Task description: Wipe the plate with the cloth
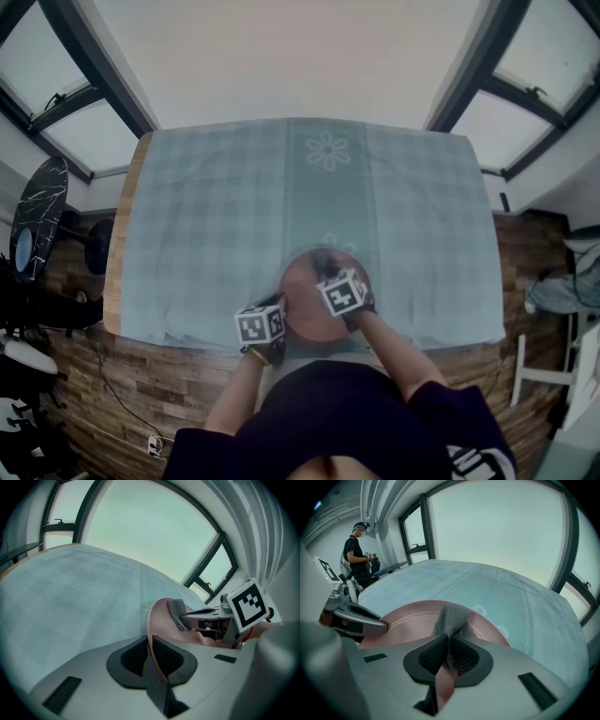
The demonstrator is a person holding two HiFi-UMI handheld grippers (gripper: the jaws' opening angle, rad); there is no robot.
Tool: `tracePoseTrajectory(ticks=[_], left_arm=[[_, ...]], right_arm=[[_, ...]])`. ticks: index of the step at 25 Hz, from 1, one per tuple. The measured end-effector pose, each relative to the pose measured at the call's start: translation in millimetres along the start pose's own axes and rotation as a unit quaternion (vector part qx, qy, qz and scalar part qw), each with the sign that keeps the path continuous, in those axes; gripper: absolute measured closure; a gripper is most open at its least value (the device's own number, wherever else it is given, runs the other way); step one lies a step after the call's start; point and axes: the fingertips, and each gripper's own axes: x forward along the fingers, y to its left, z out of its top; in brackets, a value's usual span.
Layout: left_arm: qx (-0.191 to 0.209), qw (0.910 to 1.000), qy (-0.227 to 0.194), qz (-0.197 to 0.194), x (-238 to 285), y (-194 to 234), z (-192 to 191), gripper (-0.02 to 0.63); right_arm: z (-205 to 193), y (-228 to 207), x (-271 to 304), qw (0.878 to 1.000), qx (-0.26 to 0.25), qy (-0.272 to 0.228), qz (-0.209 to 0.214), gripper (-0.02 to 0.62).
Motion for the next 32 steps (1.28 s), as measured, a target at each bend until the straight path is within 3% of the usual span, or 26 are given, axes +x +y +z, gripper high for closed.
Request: tracePoseTrajectory(ticks=[32], left_arm=[[-0.007, 0.9999, 0.005, -0.007, 3, -1, -1, 0.560]], right_arm=[[-4, 85, -2, 0.992, -0.080, 0.001, 0.102, 0.561]])
